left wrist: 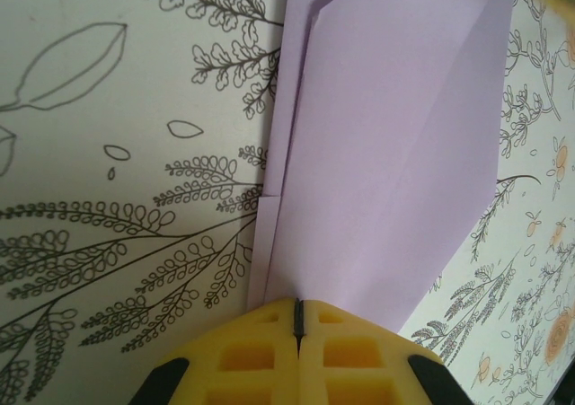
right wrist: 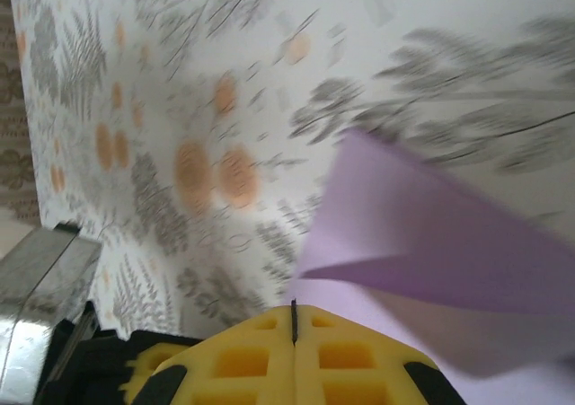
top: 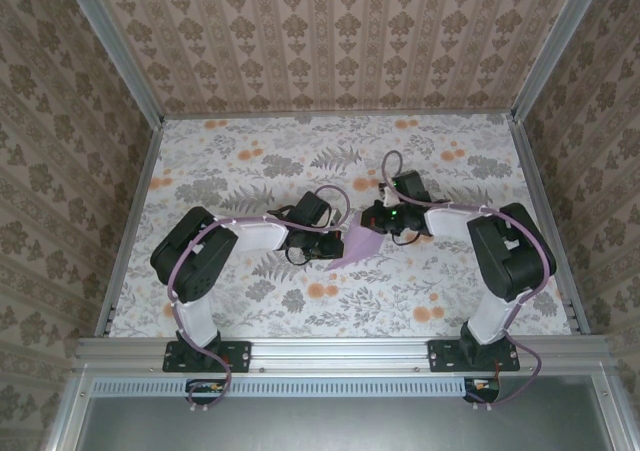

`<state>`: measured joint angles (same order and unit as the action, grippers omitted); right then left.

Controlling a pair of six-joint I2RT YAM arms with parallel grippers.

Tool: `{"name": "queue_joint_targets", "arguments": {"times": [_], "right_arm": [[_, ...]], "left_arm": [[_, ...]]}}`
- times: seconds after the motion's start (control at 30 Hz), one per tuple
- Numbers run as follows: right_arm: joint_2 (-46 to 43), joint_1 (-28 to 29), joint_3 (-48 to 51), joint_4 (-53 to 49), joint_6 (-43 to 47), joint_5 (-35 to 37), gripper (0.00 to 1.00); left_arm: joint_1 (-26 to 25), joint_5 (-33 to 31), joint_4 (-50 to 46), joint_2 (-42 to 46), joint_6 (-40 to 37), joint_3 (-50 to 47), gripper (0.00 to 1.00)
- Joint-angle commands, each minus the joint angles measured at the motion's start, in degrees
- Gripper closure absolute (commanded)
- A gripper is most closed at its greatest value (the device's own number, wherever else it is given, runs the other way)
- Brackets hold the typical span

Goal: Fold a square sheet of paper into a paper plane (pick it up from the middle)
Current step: Fourth fold the wing at the center of the table.

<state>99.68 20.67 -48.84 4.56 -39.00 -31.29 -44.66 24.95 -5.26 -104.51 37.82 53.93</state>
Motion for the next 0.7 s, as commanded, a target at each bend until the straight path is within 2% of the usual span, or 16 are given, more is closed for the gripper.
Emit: {"name": "queue_joint_targets", "arguments": {"times": [0.0, 0.23, 0.67], "right_arm": [[1.1, 2.6, -0.3, -1.4, -1.8, 0.5, 1.0], [5.0, 0.8, 0.1, -3.2, 0.8, -2.1, 1.0], [9.9, -12.8, -3.6, -6.2, 2.8, -1.7, 1.0]], "left_arm": [[-0.4, -5.3, -12.0, -2.5, -0.8, -2.6, 1.0], [-0.3, -5.4, -12.2, -2.4, -0.6, -2.9, 1.0], [-0.3, -5.3, -11.5, -1.9, -0.6, -4.3, 1.0]]}}
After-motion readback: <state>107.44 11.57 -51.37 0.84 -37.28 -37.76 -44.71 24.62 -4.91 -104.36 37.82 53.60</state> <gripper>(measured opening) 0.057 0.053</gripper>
